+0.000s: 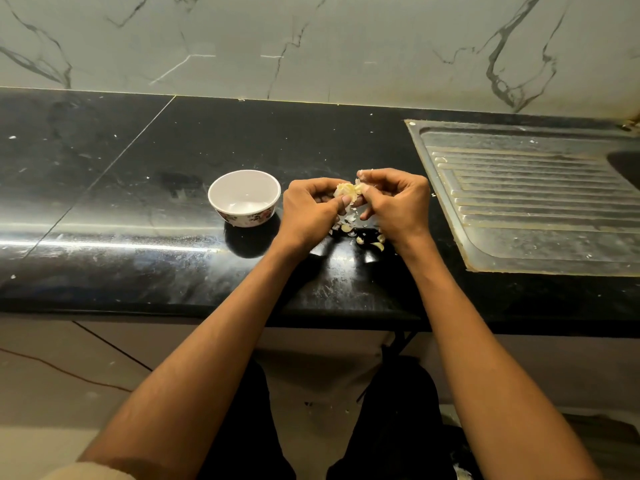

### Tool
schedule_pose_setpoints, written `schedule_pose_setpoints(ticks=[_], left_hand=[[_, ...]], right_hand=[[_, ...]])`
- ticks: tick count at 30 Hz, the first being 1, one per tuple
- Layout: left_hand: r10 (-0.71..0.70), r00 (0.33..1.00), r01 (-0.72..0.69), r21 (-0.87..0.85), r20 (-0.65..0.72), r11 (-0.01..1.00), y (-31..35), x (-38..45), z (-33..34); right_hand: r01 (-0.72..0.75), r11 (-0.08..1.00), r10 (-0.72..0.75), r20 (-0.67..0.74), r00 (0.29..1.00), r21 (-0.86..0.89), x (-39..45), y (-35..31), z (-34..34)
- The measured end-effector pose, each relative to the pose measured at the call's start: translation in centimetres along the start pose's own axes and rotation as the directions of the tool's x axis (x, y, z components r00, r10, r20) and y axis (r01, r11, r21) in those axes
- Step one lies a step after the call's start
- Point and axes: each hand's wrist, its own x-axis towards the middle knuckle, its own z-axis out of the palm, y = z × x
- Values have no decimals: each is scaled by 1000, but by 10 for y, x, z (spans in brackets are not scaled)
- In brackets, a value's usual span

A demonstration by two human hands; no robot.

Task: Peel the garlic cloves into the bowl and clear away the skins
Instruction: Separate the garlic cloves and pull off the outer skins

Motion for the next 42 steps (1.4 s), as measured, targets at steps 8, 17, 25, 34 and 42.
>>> schedule_pose_setpoints(ticks=[8, 17, 25, 34, 42], left_hand=[[-6, 1000, 5, -50, -26, 999, -1, 1, -2], [-4, 1000, 3, -42, -21, 999, -1, 1, -2], [-12, 1000, 11, -41, -22, 999, -1, 1, -2], [-9, 1000, 8, -45, -23, 999, -1, 1, -3], [-8, 1000, 7, -40, -15, 999, -2, 1, -2]], right_hand=[[-131, 984, 122, 71, 990, 124, 1, -5, -12], [-175, 972, 161, 100, 982, 153, 2, -4, -15], [-147, 983, 138, 95, 986, 105, 0, -4, -14], [-142, 988, 133, 126, 983, 63, -2, -7, -15], [-124, 992, 120, 97, 988, 35, -2, -7, -15]])
